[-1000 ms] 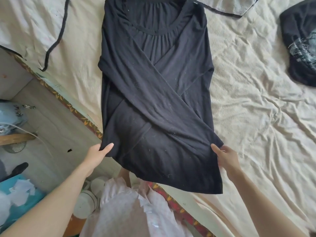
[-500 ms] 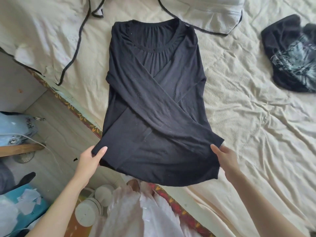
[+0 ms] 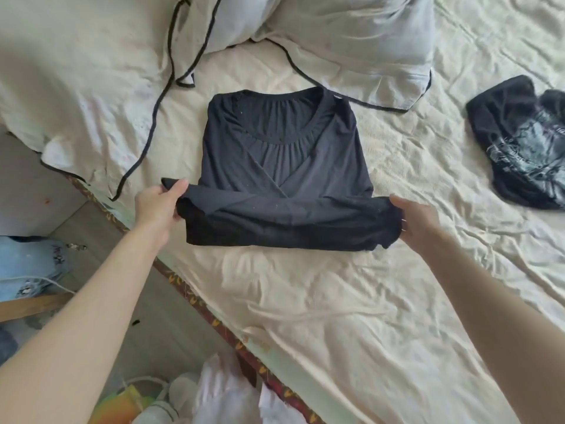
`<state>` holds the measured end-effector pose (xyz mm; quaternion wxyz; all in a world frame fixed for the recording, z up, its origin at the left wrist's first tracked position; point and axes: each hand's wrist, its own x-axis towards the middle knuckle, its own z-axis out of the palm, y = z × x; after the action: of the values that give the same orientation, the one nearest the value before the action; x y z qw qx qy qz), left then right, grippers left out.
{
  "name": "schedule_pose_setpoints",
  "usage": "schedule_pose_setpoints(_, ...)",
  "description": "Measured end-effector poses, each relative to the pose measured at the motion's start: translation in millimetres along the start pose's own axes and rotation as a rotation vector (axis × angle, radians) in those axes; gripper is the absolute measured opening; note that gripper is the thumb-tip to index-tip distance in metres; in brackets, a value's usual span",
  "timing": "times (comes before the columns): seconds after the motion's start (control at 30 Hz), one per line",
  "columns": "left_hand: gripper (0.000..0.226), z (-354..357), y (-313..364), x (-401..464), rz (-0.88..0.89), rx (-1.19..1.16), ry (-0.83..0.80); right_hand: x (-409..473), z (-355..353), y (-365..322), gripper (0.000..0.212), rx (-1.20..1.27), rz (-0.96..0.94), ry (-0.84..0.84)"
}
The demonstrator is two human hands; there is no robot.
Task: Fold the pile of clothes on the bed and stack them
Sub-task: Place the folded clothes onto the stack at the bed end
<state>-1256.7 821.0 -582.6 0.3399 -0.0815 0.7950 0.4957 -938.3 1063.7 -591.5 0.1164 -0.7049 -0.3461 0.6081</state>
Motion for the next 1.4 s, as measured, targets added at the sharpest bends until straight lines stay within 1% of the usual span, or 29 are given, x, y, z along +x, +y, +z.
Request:
schedule_pose_setpoints(0.07,0.01,13,12,22,-0.001,-0.022,0.015,16,12,-14,0.01,0.001,-0.006,-0.005)
schedule_pose_setpoints(0.13,0.012,23,16,39,-0.01,-0.038,-0.007,31,21,-21,0.009,-0.016,-0.018,-0.021)
schedule_pose_setpoints(0.2,0.014,29,13,48,-0.014,0.006,-0.072,42,25,-23,0.019,-0.067,-0.026,-0.038)
schedule_pose_setpoints(0.23,0.022,30,9,51,-0.015,0.062,-0.1,45,26,-21,0.024,-0.121,-0.028,-0.052)
schedule_pose_setpoints(0.3,0.036,29,1,53,-0.023,0.168,-0.128,47,25,-10,0.022,-0.281,-0.04,-0.077)
schedule_pose_setpoints(0.37,0.035,28,-5,52,-0.032,0.252,-0.137,45,22,3,0.02,-0.39,-0.038,-0.083)
schedule_pose_setpoints(0.43,0.026,28,-7,46,-0.036,0.325,-0.159,46,20,11,0.02,-0.414,-0.009,-0.097)
schedule_pose_setpoints(0.5,0.027,27,-4,41,-0.02,0.368,-0.172,46,19,11,0.021,-0.4,0.028,-0.122)
schedule_pose_setpoints(0.57,0.029,25,5,43,-0.026,0.359,-0.173,47,18,2,0.018,-0.299,0.061,-0.139)
schedule_pose_setpoints(0.63,0.021,26,23,51,-0.082,0.288,-0.174,50,19,-16,0.015,-0.162,0.095,-0.154)
schedule_pose_setpoints(0.7,0.009,30,48,66,-0.196,0.146,-0.184,55,25,-43,0.01,-0.039,0.127,-0.149)
schedule_pose_setpoints(0.77,0.007,39,76,84,-0.301,-0.017,-0.164,65,38,-73,0.015,0.159,0.172,-0.14)
schedule_pose_setpoints(0.8,0.009,44,86,94,-0.328,-0.11,-0.148,70,45,-87,0.016,0.286,0.188,-0.151)
schedule_pose_setpoints(0.87,0.006,54,99,110,-0.332,-0.275,-0.085,82,58,-108,0.009,0.532,0.185,-0.162)
schedule_pose_setpoints(0.9,0.004,59,100,115,-0.297,-0.3,-0.045,86,63,-112,0.009,0.565,0.168,-0.165)
schedule_pose_setpoints(0.93,0.013,64,97,118,-0.231,-0.252,-0.01,90,68,-113,0.011,0.51,0.137,-0.159)
schedule_pose_setpoints(0.97,0.024,67,93,119,-0.141,-0.124,0.008,94,71,-111,0.015,0.359,0.077,-0.122)
schedule_pose_setpoints(1.0,0.034,70,87,120,-0.023,0.068,0.014,99,73,-107,0.022,0.137,-0.002,-0.074)
schedule_pose_setpoints(1.07,0.048,76,76,124,0.22,0.46,-0.038,113,77,-98,0.041,-0.272,-0.156,0.037)
schedule_pose_setpoints(1.1,0.052,80,73,127,0.326,0.599,-0.087,119,78,-96,0.046,-0.4,-0.218,0.076)
schedule_pose_setpoints(1.13,0.056,84,72,130,0.414,0.701,-0.128,125,80,-95,0.05,-0.464,-0.258,0.092)
schedule_pose_setpoints(1.17,0.061,88,72,134,0.484,0.783,-0.154,131,82,-95,0.054,-0.485,-0.272,0.093)
schedule_pose_setpoints(1.23,0.067,97,74,141,0.601,0.945,-0.176,142,85,-97,0.056,-0.457,-0.237,0.088)
schedule_pose_setpoints(1.27,0.067,101,73,145,0.67,1.031,-0.179,145,88,-99,0.05,-0.428,-0.204,0.084)
schedule_pose_setpoints(1.33,0.06,106,71,149,0.812,1.15,-0.165,152,91,-102,0.016,-0.363,-0.153,0.058)
schedule_pose_setpoints(1.37,0.056,107,71,150,0.875,1.175,-0.159,154,92,-104,0.01,-0.332,-0.13,0.047)
schedule_pose_setpoints(1.4,0.05,108,70,151,0.942,1.188,-0.158,156,92,-105,0.011,-0.317,-0.101,0.042)
